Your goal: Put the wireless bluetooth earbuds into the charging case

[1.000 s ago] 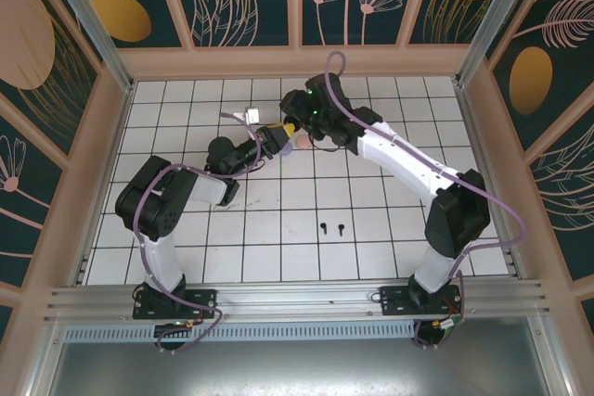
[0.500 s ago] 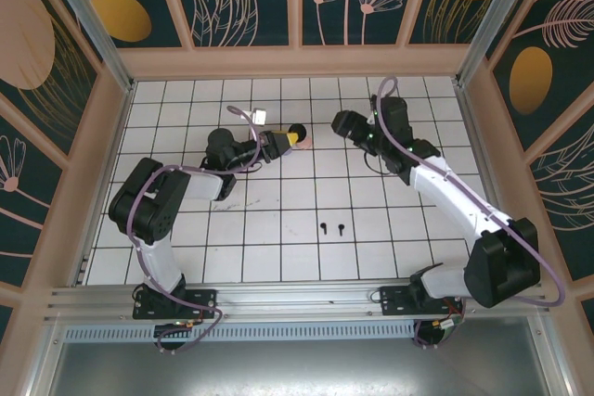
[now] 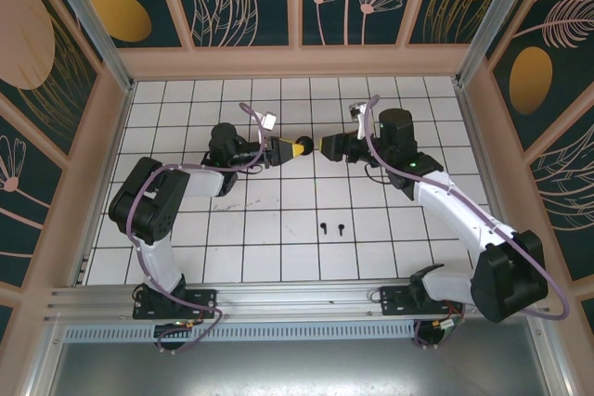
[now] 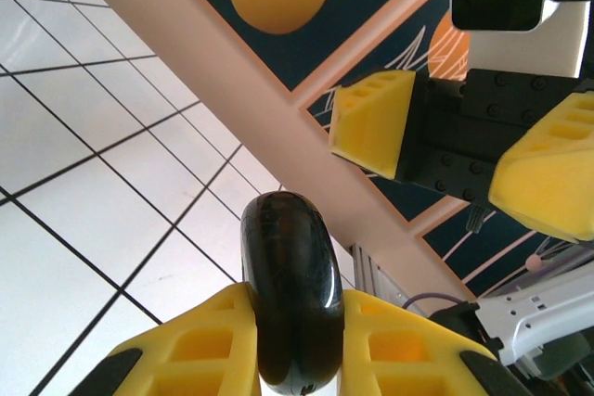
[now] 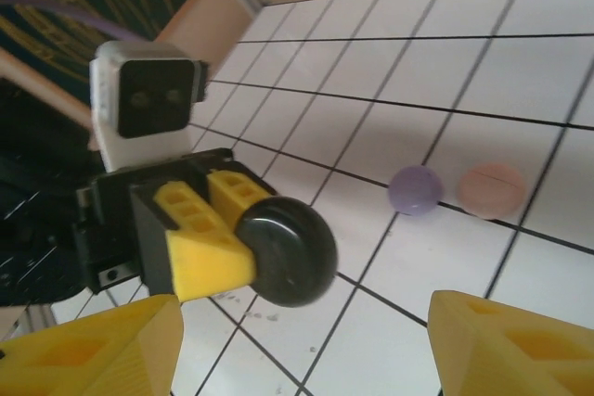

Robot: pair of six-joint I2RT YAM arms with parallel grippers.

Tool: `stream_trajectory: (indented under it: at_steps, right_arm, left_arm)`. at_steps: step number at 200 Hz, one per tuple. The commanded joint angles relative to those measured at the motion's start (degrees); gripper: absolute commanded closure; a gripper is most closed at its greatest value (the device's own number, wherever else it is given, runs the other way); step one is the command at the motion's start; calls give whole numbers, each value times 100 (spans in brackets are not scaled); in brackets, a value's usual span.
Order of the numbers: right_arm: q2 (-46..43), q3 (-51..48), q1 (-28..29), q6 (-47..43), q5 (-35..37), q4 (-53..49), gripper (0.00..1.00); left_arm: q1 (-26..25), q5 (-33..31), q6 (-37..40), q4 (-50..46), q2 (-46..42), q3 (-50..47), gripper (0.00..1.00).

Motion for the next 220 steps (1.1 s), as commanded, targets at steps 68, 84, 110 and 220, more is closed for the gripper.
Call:
stream_trajectory:
  at_steps: [68, 84, 110, 220]
  right_arm:
    - [688, 387, 209, -299, -559, 374, 33]
    - [798, 446, 237, -280, -525, 407, 35]
    - [946, 497, 234, -272, -355, 432, 37]
    - [780, 146, -178, 22, 53, 344, 45]
  left_arm:
    - [14, 478, 265, -381, -417, 342, 100]
    - [15, 487, 308, -464, -429, 363, 100]
    - [6, 531, 344, -516, -493, 357, 100]
    - [7, 567, 380, -528, -648, 330, 100]
